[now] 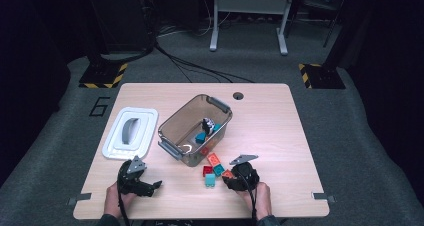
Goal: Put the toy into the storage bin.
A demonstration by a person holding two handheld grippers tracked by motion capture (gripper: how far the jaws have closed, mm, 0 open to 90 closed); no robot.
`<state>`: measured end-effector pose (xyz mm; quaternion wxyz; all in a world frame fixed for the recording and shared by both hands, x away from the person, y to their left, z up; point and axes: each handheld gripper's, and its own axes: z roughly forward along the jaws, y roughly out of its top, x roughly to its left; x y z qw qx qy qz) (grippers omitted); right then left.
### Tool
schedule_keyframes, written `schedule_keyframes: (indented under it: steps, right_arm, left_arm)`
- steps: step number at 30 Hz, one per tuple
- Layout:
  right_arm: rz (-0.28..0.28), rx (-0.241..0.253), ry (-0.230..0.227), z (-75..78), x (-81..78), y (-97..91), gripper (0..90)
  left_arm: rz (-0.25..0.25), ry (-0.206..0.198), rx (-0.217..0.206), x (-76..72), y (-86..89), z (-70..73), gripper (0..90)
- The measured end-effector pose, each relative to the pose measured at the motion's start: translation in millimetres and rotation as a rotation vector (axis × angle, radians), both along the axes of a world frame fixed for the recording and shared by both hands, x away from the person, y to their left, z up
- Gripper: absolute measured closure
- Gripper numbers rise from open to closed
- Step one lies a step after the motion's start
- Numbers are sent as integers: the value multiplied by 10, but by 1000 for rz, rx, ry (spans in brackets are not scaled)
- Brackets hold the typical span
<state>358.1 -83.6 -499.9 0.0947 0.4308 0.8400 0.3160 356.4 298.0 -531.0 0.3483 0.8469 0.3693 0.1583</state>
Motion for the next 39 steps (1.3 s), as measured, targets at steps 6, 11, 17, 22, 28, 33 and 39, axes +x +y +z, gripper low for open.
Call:
schedule_keyframes:
  steps: [6, 11, 17, 22, 28, 33, 39]
  right_arm:
    - [-26, -9, -11, 18, 15, -62, 588]
    - [-52, -9, -37, 66, 32, -133, 590]
    - [-78, -3, -56, 190, 92, -245, 590]
    - [-97, 9, -70, 259, 143, -304, 590]
    - [-109, 21, -82, 341, 192, -342, 589]
    - [-115, 36, -97, 462, 247, -352, 589]
    - [-110, 45, -127, 597, 323, -362, 589]
  left_arm:
    - [0, 0, 0, 0, 0, 0, 4]
    - [0, 0, 0, 0, 0, 0, 4]
    - [0, 0, 0, 0, 0, 0, 4]
    - [0, 0, 0, 0, 0, 0, 4]
    - [0, 0, 0, 0, 0, 0, 4]
    - [0, 0, 0, 0, 0, 0, 4]
    - [0, 0, 0, 0, 0, 0, 4]
